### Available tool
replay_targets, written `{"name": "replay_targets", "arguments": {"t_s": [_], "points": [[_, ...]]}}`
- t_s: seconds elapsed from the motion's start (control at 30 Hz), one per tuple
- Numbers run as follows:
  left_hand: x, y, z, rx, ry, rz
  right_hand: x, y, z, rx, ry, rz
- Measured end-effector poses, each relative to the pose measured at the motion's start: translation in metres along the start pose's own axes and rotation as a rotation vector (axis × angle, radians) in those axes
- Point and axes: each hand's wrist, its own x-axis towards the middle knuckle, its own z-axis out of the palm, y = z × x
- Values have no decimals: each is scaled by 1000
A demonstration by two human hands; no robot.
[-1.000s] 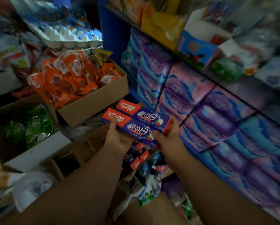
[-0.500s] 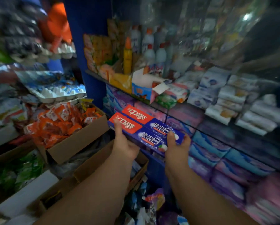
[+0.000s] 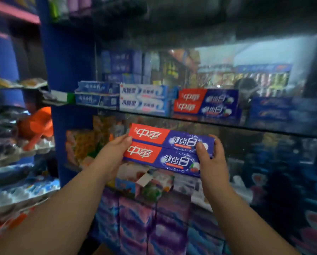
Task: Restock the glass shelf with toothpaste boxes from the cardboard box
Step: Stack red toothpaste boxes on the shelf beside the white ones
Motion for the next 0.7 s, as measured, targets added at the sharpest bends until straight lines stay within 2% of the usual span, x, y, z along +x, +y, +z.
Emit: {"name": "replay_targets", "arguments": {"t_s": [0.23, 0.43, 0.57, 0.7], "points": [[45, 69, 48, 57, -43, 171, 52, -83, 4, -195, 115, -239], [88, 83, 99, -23, -139, 181, 96, -113, -9, -319, 173, -272], [112, 75, 125, 123, -151, 188, 125, -117, -24, -381, 144, -253], [130, 70, 139, 389, -131, 206, 146, -109, -34, -424, 105, -154]]}}
